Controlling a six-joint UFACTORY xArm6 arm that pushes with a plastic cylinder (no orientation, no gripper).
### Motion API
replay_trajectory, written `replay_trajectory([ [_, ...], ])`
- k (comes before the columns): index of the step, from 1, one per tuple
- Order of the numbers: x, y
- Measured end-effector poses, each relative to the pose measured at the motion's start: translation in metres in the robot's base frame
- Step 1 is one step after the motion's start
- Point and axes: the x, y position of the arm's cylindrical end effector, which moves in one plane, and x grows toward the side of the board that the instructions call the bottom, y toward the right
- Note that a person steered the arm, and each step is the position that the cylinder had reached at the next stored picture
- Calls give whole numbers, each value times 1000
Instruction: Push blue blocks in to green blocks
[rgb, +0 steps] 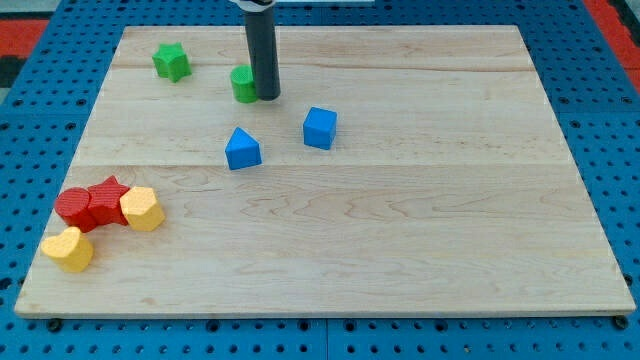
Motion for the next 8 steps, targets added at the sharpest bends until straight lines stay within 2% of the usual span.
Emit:
replay_trajectory([
  [1,-17,-37],
  [2,-17,-101],
  [3,-2,-58],
  [4,33,-34],
  [5,25,62],
  [6,37,152],
  [7,81,149],
  [8,71,73],
])
